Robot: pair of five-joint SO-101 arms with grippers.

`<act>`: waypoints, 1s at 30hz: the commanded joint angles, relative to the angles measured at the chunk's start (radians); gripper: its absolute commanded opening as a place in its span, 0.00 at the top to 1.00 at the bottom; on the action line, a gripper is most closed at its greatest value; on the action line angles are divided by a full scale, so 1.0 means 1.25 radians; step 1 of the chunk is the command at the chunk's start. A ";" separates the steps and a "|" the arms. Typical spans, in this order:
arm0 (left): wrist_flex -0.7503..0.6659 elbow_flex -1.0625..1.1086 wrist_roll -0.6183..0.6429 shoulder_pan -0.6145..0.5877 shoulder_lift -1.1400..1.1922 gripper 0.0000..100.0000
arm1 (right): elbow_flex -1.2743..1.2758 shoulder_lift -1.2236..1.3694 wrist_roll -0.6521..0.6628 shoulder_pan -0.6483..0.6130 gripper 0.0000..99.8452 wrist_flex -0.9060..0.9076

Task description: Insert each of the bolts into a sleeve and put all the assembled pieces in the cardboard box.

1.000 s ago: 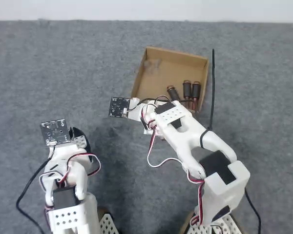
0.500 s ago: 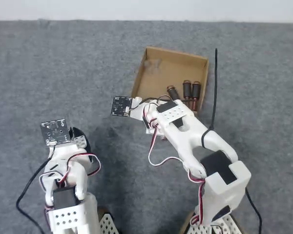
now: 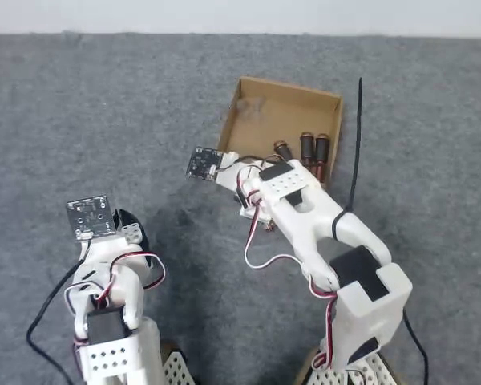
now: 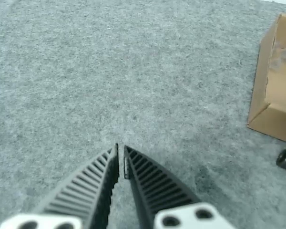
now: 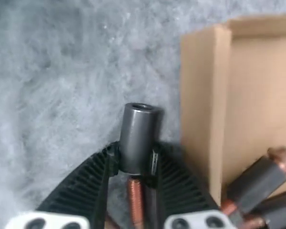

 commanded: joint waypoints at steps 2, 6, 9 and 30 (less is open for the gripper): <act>-0.027 -0.009 -0.011 -0.006 -0.012 0.99 | -0.112 -0.018 -0.115 0.019 0.99 0.109; -0.027 -0.009 -0.011 -0.006 -0.012 0.99 | -0.136 -0.045 -0.179 0.021 0.99 0.190; -0.027 -0.009 -0.011 -0.006 -0.012 0.99 | -0.077 -0.118 -0.212 0.021 0.99 0.204; -0.023 -0.009 -0.010 -0.004 -0.011 0.99 | 0.646 -0.884 -0.347 0.350 0.99 0.155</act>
